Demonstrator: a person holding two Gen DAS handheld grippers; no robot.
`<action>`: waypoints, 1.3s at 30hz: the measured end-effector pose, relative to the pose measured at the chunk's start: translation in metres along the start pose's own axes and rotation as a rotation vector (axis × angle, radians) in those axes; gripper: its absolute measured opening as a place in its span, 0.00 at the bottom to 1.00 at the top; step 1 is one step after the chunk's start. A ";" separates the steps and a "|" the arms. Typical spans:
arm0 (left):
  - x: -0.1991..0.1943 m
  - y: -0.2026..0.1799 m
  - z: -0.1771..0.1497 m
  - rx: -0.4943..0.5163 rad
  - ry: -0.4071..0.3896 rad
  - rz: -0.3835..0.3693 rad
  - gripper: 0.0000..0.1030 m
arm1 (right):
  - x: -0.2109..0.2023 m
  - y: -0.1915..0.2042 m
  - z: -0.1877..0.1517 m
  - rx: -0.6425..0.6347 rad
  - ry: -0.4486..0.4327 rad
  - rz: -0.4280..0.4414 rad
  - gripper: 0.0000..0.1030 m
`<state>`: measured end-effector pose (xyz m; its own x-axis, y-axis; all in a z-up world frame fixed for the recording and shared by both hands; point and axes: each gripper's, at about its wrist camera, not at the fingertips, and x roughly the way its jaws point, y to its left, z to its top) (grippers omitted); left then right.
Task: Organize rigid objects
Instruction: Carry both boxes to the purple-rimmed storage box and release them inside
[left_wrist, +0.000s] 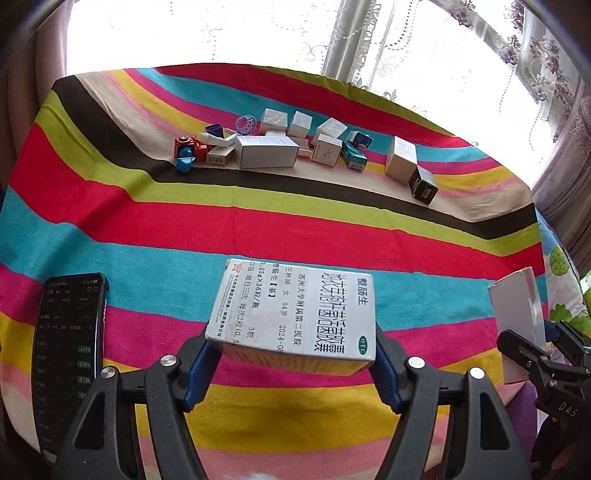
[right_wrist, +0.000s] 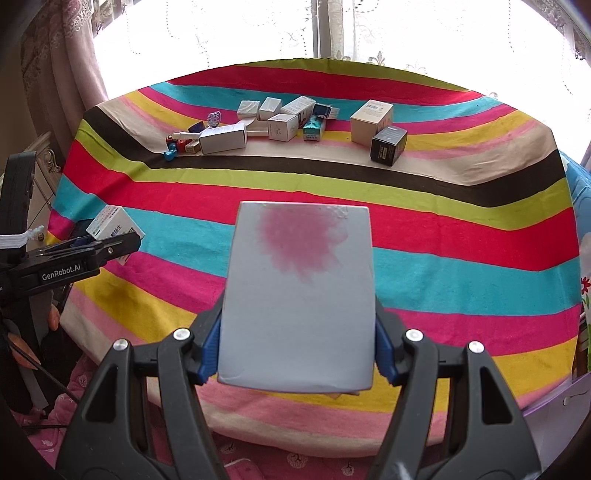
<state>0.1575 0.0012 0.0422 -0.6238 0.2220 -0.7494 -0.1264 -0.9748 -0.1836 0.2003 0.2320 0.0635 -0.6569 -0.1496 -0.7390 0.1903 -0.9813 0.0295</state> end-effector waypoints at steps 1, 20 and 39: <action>-0.002 -0.007 0.000 0.023 -0.002 -0.001 0.69 | -0.002 -0.001 -0.002 -0.003 0.002 -0.001 0.67; -0.035 -0.081 -0.014 0.226 -0.032 0.007 0.70 | -0.046 -0.026 -0.027 0.012 -0.007 -0.023 0.67; -0.058 -0.247 -0.053 0.668 0.061 -0.272 0.70 | -0.111 -0.123 -0.094 0.195 0.007 -0.163 0.67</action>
<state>0.2655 0.2300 0.0977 -0.4613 0.4402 -0.7703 -0.7280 -0.6841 0.0449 0.3181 0.3810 0.0790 -0.6621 0.0128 -0.7493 -0.0625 -0.9973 0.0382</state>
